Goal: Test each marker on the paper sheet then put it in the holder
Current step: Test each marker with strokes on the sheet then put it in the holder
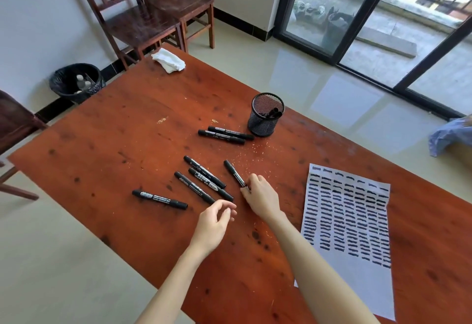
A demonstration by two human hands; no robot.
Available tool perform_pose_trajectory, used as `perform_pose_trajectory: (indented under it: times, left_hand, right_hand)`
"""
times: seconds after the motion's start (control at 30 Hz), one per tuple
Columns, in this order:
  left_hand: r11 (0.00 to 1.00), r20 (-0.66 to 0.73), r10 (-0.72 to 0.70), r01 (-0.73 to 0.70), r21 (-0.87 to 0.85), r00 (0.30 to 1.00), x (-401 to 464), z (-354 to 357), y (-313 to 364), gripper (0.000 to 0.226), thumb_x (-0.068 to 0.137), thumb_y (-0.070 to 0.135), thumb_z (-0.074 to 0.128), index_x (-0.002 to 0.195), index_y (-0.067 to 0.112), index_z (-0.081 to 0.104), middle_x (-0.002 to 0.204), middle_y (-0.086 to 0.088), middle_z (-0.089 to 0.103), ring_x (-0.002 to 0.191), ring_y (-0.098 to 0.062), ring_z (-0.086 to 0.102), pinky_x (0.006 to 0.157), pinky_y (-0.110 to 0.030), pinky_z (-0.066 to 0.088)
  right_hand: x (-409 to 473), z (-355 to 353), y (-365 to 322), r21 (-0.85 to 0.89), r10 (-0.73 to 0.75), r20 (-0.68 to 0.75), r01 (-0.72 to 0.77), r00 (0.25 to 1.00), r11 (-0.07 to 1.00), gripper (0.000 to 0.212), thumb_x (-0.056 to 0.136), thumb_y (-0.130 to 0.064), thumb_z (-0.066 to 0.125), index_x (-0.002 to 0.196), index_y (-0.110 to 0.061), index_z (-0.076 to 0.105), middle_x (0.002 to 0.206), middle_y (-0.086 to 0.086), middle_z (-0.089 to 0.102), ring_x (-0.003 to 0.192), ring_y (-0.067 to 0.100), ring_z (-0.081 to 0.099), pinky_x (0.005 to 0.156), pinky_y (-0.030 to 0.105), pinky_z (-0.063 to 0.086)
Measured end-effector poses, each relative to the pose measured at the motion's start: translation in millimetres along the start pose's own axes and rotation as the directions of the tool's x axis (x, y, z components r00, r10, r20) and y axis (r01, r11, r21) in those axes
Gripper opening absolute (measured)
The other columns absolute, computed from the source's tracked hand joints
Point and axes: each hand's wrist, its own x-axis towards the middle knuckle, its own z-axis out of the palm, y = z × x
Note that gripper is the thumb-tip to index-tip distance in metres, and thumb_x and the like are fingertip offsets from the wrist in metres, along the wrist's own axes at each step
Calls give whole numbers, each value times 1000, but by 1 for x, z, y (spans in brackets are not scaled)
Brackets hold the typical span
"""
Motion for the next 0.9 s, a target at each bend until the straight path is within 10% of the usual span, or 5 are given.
perform_pose_trajectory:
  times: [0.43,0.63,0.9]
  left_hand:
    - [980,-95,47,-65,-190,994,-28,24,37,28,99,28,31,127,34,30,99,6,59,78,-16,64,50,-21,49]
    - [958,119,242,-256,126,963,-52,53,39,17,91,19,55,86,30,66,79,10,68,70,2,61,63,-6,42]
    - [963,611,230,-266,-33,758,-108,116,63,22,97,18,42,97,7,61,70,3,62,54,-6,53,51,-17,40]
  right_hand:
    - [-130,-53,47,662,-27,-73,69,997,746,9,89,-24,61,87,-31,57,60,-7,57,55,10,52,57,31,45]
    - [-201,-67,80,777,31,-25,0,999,629,6,80,-12,72,80,-16,67,61,1,67,53,12,60,55,17,43]
    - [-246,-94,112,996,394,-91,87,915,30,18,87,-3,58,71,-12,58,63,1,53,57,9,48,60,20,41]
